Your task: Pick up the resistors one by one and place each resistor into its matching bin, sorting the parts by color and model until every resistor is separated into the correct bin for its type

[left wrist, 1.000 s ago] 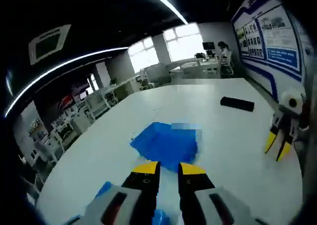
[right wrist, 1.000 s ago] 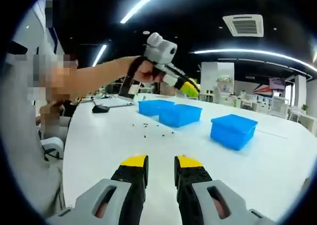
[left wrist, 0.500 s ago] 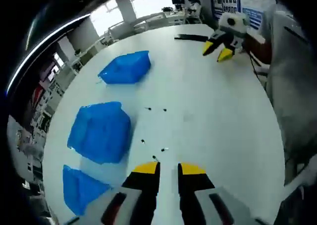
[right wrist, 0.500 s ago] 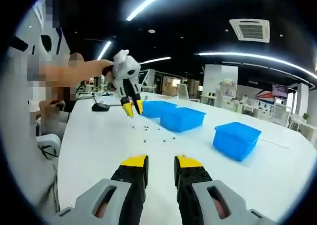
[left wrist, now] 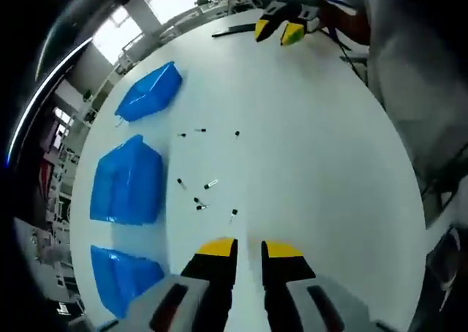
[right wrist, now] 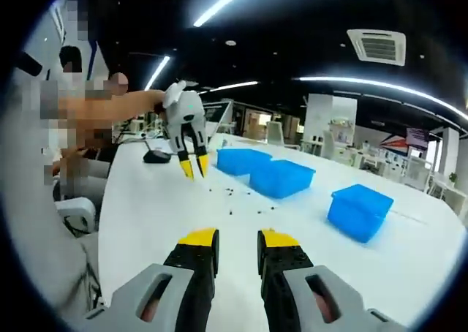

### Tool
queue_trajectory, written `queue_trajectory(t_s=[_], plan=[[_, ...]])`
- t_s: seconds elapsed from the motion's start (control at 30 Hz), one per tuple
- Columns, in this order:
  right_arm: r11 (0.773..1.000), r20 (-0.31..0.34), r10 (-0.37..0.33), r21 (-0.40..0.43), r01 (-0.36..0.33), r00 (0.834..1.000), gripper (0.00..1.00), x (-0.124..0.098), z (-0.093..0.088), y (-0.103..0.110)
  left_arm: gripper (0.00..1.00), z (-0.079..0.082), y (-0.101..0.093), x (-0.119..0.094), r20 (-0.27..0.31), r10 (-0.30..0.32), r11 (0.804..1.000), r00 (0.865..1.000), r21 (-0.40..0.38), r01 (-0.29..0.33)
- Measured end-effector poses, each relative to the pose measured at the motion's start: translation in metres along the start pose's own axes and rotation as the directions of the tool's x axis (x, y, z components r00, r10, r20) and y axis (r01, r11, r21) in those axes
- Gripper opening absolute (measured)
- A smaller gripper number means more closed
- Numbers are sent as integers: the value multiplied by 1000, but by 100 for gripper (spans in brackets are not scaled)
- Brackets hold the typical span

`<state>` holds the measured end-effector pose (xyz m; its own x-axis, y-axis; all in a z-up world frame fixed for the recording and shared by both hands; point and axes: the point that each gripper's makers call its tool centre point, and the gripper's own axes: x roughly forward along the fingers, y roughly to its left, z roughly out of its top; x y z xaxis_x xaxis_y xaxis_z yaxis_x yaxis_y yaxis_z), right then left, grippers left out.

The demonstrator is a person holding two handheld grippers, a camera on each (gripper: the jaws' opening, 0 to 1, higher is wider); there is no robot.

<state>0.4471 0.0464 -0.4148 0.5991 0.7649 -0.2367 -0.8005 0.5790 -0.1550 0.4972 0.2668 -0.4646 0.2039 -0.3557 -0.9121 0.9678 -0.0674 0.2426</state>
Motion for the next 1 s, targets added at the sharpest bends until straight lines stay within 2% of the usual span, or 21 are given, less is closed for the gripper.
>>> queue_trajectory(t_s=[0.13, 0.3, 0.47, 0.6, 0.77, 0.87, 1.0], plan=[[1000, -8, -20, 14, 20, 1000, 23, -3, -1, -3, 16, 3, -6, -5, 18, -27, 999, 999, 19, 27], [999, -12, -38, 11, 38, 999, 23, -11, 5, -4, 16, 9, 5, -12, 16, -1, 1000, 1000, 29, 1], [998, -18, -58, 0, 58, 998, 23, -17, 7, -2, 16, 13, 5, -4, 5, -42, 997, 999, 60, 41], [998, -27, -63, -2, 63, 998, 23, -20, 5, 2, 16, 16, 10, 1, 0, -49, 995, 999, 85, 49], [997, -31, -77, 11, 78, 997, 23, -21, 2, 1, 14, 21, 15, 13, 38, -89, 994, 995, 74, 86], [996, -22, -84, 13, 85, 996, 23, -23, 4, 1, 14, 20, 20, 24, 12, -104, 991, 994, 85, 103], [995, -16, -94, 21, 95, 995, 23, -24, 5, 0, 14, 23, 25, 32, 10, -135, 987, 991, 88, 134]])
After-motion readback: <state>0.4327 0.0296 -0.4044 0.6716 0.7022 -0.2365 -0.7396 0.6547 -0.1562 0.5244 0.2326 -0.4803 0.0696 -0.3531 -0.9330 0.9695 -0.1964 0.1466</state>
